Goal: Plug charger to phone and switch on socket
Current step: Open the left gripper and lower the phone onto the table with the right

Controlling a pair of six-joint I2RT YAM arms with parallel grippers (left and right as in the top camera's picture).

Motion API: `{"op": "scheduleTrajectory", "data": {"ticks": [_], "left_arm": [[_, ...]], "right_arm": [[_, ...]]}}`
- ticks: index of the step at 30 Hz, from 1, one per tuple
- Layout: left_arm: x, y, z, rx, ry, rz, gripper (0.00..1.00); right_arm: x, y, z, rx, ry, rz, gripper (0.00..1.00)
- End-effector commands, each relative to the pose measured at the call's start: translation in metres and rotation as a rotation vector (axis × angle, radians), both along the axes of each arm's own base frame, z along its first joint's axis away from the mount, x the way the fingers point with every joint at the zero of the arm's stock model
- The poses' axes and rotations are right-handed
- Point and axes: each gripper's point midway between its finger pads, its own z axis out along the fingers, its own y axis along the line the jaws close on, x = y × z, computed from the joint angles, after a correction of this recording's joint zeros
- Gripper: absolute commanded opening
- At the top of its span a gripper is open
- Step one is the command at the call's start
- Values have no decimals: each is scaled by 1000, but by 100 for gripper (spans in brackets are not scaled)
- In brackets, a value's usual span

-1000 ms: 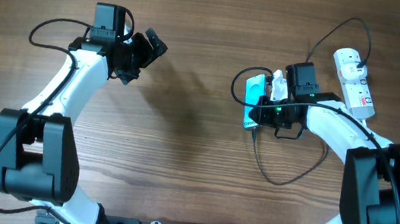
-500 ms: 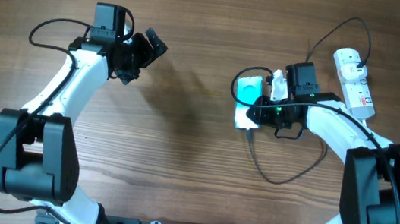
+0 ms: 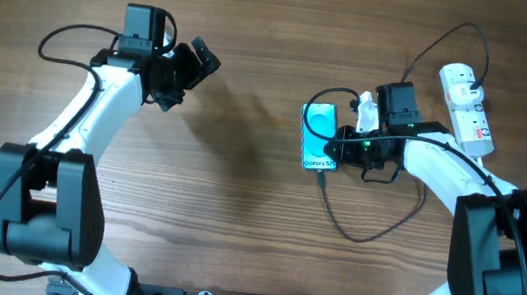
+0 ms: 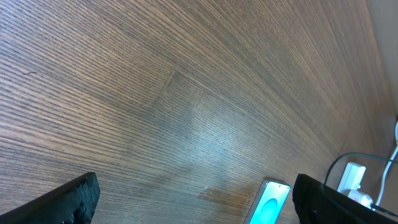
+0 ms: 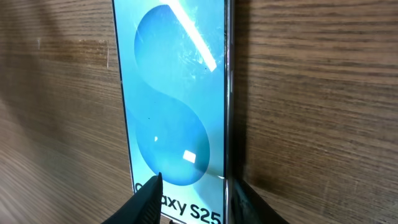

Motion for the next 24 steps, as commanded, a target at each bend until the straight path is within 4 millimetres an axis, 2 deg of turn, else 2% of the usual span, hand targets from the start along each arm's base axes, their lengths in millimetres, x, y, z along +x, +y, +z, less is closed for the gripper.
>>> {"op": "scheduleTrajectory", "data": {"ticks": [1, 2, 4, 6, 7, 9, 11, 13, 16, 19, 24], "left_arm": [[1, 4, 7, 22, -25, -5, 100], [1, 4, 7, 22, -25, -5, 100], [1, 4, 7, 22, -25, -5, 100], [1, 4, 7, 22, -25, -5, 100], [1, 4, 7, 22, -25, -5, 100], [1, 4, 7, 22, -25, -5, 100], [1, 4, 7, 22, -25, -5, 100], [1, 4, 7, 22, -25, -5, 100], [1, 4, 7, 22, -25, -5, 100], [1, 4, 7, 22, -25, -5, 100], [1, 4, 7, 22, -25, -5, 100]], "right_arm": [[11, 3, 14, 6, 3, 6, 43], [16, 4, 21, 7, -1, 6, 50], [31, 6, 44, 2, -26, 9, 80], [46, 1, 61, -13, -56, -10, 100], [56, -7, 70, -38, -81, -35, 100], [69, -25, 74, -93, -113, -85, 100], [78, -66, 68, -216, -117, -197, 100], [82, -95, 65, -288, -119, -261, 100], [85, -133, 64, -347, -115, -346, 100], [83, -161, 63, -393, -103, -408, 100], [67, -207, 59, -448, -36, -507, 100]]}}
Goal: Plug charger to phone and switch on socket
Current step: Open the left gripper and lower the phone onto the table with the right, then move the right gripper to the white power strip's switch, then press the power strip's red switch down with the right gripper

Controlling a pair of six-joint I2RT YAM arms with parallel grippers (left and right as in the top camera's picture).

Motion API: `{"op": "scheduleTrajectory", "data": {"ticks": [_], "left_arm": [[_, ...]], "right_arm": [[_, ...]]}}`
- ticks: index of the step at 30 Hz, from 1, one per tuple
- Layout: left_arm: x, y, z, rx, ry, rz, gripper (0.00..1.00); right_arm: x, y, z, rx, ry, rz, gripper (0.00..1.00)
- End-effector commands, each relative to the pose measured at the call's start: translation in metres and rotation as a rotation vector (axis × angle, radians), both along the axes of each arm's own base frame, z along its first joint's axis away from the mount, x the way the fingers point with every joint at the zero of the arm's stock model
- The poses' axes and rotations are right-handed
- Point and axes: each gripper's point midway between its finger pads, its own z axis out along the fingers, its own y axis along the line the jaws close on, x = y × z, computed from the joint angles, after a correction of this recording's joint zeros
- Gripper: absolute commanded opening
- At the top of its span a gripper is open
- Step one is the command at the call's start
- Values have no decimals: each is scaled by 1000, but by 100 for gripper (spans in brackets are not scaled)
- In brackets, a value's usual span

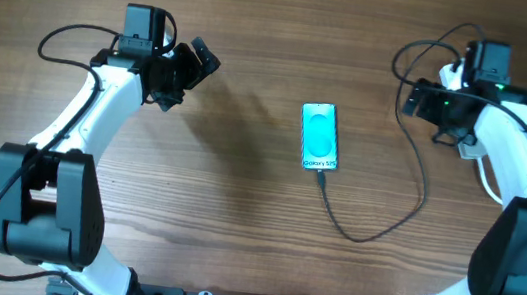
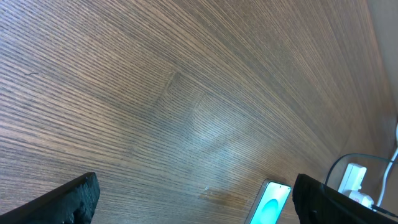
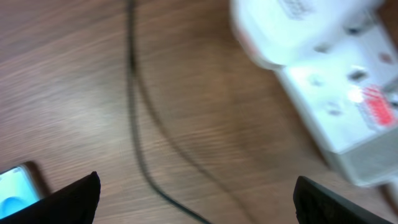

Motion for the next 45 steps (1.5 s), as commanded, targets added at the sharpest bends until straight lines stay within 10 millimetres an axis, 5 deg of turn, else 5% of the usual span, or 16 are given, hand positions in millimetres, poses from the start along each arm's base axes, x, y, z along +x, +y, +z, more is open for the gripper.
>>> {"op": "scheduleTrajectory", "data": {"ticks": [1, 11, 14, 27, 34, 45], "left_arm": [[1, 3, 7, 19, -25, -6, 100], [1, 3, 7, 19, -25, -6, 100], [1, 3, 7, 19, -25, -6, 100], [1, 3, 7, 19, -25, -6, 100], [1, 3, 7, 19, -25, -6, 100], [1, 3, 7, 19, -25, -6, 100]], "right_arm": [[-9, -41, -4, -75, 41, -103, 100], [-36, -148, -1, -181, 39, -368, 100], [-41, -167, -12, -178, 49, -414, 100], [4, -167, -70, -78, -35, -378, 100], [26, -152, -86, 24, -99, -314, 100], [51, -175, -63, 39, -252, -336, 100]]}}
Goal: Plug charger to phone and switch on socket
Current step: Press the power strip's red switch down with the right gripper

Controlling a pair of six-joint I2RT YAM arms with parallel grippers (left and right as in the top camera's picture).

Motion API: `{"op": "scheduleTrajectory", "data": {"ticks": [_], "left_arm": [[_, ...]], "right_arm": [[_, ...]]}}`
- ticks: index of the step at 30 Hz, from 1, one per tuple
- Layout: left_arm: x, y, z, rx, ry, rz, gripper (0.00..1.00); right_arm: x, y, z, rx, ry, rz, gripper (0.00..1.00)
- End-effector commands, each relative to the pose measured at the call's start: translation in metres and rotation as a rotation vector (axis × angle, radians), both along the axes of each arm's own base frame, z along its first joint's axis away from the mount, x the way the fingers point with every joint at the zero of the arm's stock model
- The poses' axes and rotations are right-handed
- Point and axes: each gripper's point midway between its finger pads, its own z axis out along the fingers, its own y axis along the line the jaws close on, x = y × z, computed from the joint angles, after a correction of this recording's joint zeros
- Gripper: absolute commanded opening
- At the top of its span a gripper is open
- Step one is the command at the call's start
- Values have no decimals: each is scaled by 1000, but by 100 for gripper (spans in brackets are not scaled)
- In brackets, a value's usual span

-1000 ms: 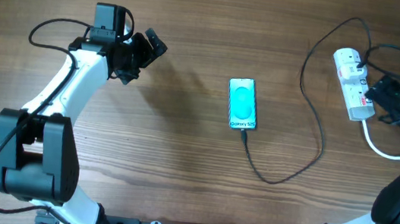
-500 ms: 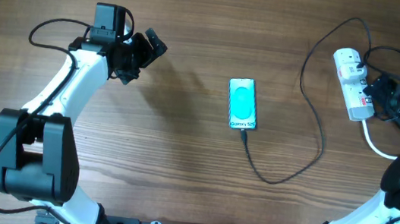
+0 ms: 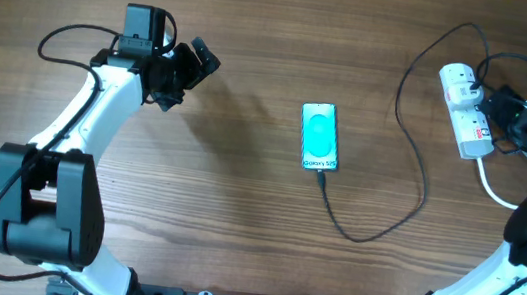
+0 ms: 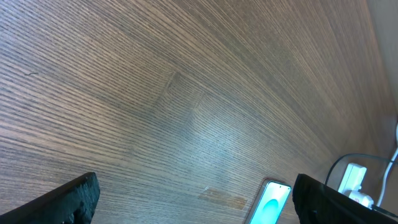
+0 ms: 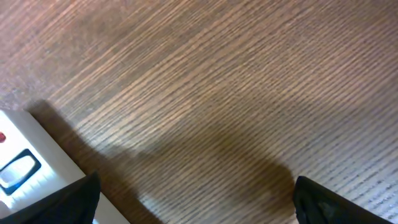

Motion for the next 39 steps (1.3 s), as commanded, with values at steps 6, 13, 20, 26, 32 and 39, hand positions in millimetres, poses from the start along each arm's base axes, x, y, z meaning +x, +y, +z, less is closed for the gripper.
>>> {"op": "scheduleTrajectory", "data": {"ticks": [6, 13, 20, 26, 32, 39], "left_arm": [[1, 3, 7, 20, -25, -6, 100], [1, 3, 7, 20, -25, -6, 100], [1, 3, 7, 20, -25, -6, 100], [1, 3, 7, 20, -25, -6, 100], [1, 3, 7, 20, -25, -6, 100], [1, 3, 7, 20, -25, -6, 100]], "right_arm": [[-7, 3, -5, 166, -29, 16, 100], [-27, -2, -16, 93, 82, 61, 100], [-33, 4, -20, 109, 115, 72, 100], [-31, 3, -21, -26, 177, 92, 100], [-22, -1, 11, -49, 100, 68, 100], [-16, 3, 20, -39, 64, 86, 100]]}}
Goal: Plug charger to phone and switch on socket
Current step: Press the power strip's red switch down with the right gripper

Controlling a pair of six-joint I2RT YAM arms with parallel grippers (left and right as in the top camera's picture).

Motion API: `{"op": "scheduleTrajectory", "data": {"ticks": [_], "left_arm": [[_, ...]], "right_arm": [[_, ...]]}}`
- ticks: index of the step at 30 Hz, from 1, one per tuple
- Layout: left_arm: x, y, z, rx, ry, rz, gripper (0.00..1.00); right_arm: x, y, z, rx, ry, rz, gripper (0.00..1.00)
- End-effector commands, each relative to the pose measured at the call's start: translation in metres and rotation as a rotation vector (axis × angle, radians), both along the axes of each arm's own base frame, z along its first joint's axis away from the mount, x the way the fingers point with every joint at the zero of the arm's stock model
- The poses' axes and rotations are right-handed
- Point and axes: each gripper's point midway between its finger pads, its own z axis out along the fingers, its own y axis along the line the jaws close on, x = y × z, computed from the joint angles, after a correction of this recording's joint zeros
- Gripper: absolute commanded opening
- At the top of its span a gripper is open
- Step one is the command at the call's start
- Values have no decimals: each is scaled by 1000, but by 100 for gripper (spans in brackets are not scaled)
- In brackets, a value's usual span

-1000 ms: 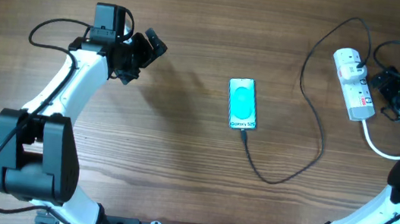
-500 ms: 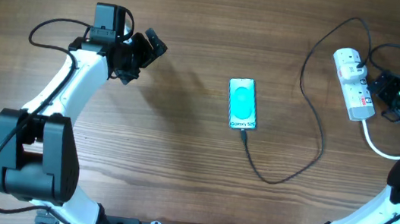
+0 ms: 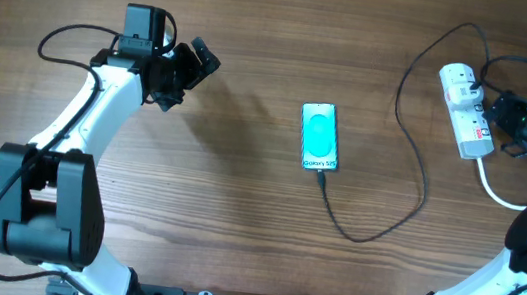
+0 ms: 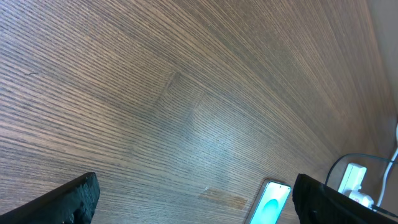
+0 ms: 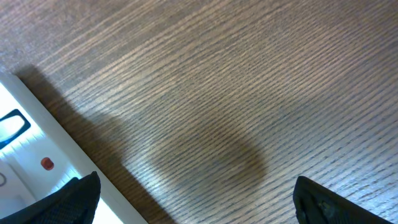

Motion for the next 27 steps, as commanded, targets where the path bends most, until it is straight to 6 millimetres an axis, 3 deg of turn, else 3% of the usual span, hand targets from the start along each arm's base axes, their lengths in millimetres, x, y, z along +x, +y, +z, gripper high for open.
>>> {"op": "scheduleTrajectory", "data": {"ticks": [1, 4, 14, 27], "left_arm": [[1, 3, 7, 19, -25, -6, 100], [1, 3, 7, 19, -25, -6, 100], [1, 3, 7, 19, -25, -6, 100], [1, 3, 7, 19, -25, -6, 100]], "right_arm": [[3, 6, 9, 9, -26, 5, 100], [6, 17, 9, 63, -47, 39, 99], [2, 20, -2, 63, -21, 59, 100], [7, 17, 1, 51, -44, 62, 100]]}}
